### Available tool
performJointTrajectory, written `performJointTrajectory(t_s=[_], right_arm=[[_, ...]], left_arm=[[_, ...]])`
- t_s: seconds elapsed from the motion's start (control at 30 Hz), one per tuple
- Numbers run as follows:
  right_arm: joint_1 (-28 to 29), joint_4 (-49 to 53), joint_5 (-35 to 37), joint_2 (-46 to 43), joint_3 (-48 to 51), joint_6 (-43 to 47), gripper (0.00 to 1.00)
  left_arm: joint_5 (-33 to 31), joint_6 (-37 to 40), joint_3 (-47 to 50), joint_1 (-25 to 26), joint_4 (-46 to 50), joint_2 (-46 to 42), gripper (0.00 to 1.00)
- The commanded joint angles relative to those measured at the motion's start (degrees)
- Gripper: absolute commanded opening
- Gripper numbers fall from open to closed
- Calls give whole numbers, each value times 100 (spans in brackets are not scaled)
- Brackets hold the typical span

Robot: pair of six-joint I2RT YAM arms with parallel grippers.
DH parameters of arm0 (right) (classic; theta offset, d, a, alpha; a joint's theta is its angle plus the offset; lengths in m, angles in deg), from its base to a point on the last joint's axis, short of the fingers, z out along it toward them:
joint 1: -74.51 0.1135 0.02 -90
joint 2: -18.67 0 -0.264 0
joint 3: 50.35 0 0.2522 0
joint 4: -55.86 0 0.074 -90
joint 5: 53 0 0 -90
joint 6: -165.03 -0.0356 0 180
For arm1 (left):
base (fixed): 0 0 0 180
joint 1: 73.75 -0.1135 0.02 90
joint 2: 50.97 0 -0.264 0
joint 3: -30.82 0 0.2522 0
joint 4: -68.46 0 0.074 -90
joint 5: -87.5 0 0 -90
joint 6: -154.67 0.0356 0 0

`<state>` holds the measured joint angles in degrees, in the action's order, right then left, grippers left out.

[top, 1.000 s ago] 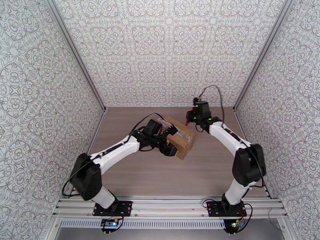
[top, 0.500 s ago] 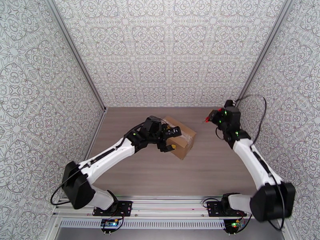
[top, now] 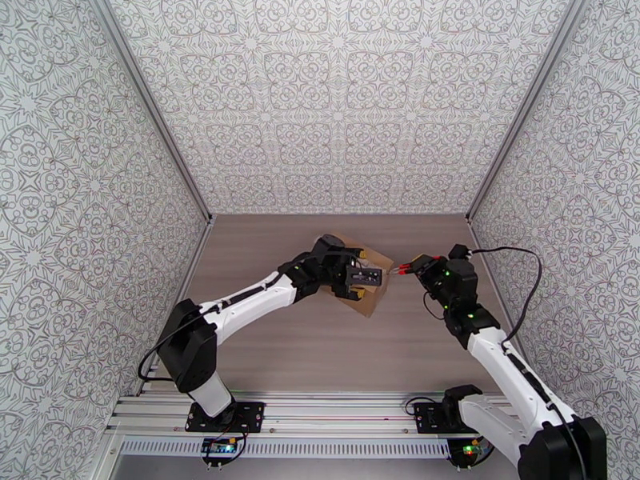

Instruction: Unpack the express box

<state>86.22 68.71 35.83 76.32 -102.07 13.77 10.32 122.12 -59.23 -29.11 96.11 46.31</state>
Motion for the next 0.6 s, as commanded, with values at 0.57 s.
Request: performJointTrajectory(t_s=[0.57], right_arm=[[139, -550, 368, 75, 93, -160, 0]], left_arm=[[292, -246, -161, 130, -211, 176, 91]])
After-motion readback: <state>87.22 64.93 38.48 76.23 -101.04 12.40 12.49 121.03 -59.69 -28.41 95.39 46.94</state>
